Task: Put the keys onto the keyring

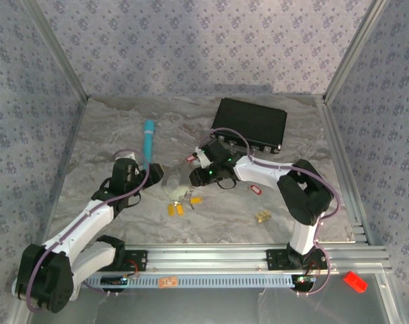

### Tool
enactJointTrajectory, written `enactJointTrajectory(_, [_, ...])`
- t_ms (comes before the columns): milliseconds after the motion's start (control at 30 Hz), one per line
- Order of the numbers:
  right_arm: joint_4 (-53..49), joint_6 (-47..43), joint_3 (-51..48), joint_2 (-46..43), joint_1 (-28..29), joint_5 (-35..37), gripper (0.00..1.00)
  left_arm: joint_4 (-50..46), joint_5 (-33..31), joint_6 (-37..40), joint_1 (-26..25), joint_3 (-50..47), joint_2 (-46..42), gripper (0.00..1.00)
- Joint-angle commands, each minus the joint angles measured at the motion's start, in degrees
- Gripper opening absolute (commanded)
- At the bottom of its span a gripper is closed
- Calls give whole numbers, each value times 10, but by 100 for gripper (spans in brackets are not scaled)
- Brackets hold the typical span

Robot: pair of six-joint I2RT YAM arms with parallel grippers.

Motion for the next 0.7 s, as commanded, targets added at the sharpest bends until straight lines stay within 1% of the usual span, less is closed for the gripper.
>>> enactJointTrajectory(0, [-39,17,36,20,9,-12,34,-12,8,-32,-11,-11,7,78])
enactJointTrajectory(100, [-41,18,48,34,13,-16,32,-8,9,-39,-20,-16,18,71])
enactJointTrajectory(200, [-42,18,59,44,17,-17,30,-6,8,-41,-26,-16,28,69])
enactJointTrajectory(433, [-47,18,73,65,20,-16,27,0,7,-41,-30,-14,40,67])
enactJointTrajectory(667, [-62,13,87,83,24,-12,27,0,5,-45,-32,-17,45,67])
